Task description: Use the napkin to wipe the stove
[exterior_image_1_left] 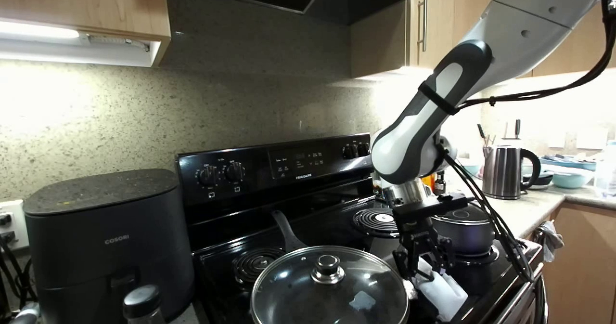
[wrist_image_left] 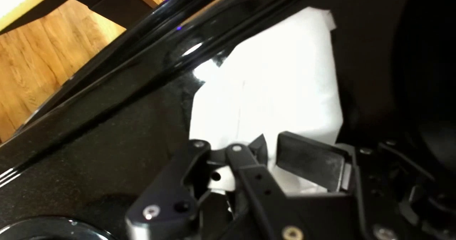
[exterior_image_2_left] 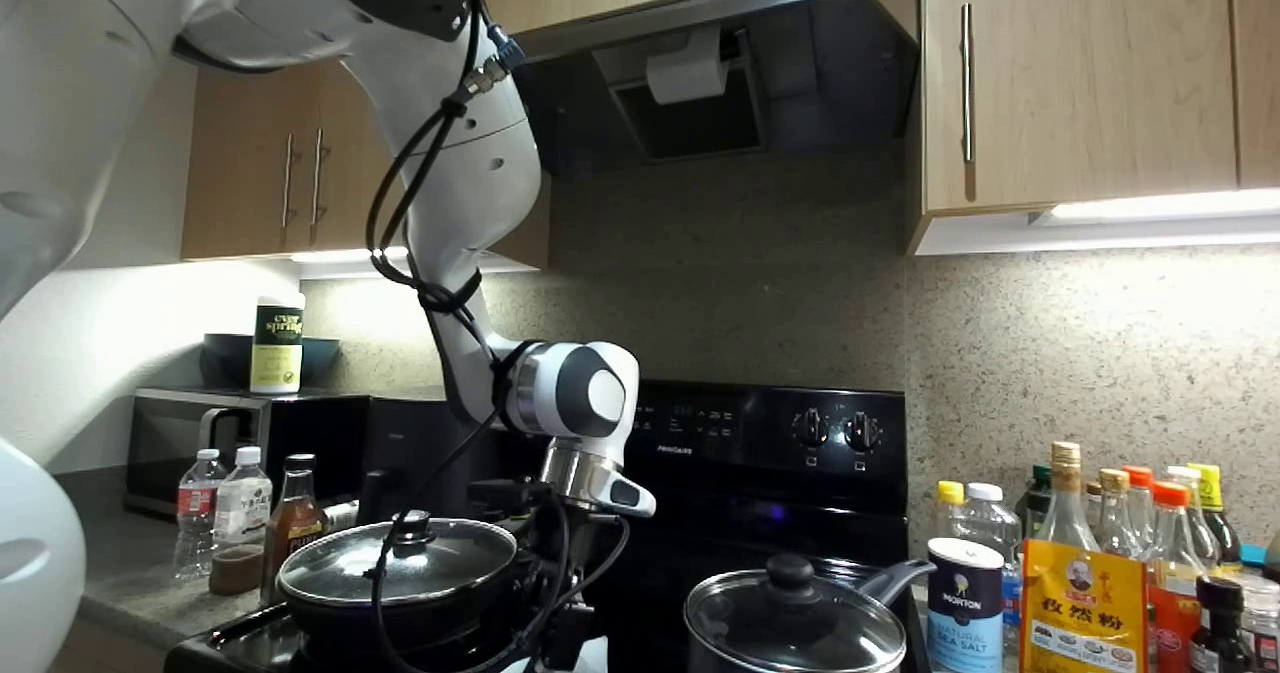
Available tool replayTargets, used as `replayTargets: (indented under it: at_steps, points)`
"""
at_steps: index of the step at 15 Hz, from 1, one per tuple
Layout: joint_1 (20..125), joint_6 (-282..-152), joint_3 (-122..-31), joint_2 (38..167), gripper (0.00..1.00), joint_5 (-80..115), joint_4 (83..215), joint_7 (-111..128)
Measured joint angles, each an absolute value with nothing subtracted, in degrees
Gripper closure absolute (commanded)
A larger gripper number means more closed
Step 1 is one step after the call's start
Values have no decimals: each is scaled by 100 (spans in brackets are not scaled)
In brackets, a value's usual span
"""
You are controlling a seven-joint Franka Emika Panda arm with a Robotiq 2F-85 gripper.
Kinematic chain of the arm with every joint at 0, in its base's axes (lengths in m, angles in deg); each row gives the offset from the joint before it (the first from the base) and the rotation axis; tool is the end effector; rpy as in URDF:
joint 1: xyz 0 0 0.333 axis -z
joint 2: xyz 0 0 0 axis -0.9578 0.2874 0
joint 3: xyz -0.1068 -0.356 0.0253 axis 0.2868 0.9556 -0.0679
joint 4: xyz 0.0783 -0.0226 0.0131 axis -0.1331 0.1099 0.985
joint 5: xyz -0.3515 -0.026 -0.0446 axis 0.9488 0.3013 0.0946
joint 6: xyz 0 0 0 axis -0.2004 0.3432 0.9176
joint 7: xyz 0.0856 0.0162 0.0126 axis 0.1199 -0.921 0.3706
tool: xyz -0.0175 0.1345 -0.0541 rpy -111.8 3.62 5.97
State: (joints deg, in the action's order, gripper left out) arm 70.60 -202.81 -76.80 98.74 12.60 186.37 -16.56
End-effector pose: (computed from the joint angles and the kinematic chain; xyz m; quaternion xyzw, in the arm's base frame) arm 0.4631 -0.0082 0.2857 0.9429 -0.2707 -0.1893 0.0425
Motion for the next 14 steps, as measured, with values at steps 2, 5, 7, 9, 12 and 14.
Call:
replayTargets:
  at_steps: [2,5,7,9,12,14]
  points:
    - [7036,-20281,-7847,9763,100,1053,18637,-1492]
    - [7039,-20097,-7991,9682,100,424,18635,-1049]
    - [7068,-19819,-7997,9631,100,104,18633,-819]
    - [7127,-19355,-7986,9563,100,-150,18625,-691]
    - [7297,-18592,-7923,9545,100,-528,18621,-560]
    - [7412,-18264,-7853,9593,100,-698,18626,-531]
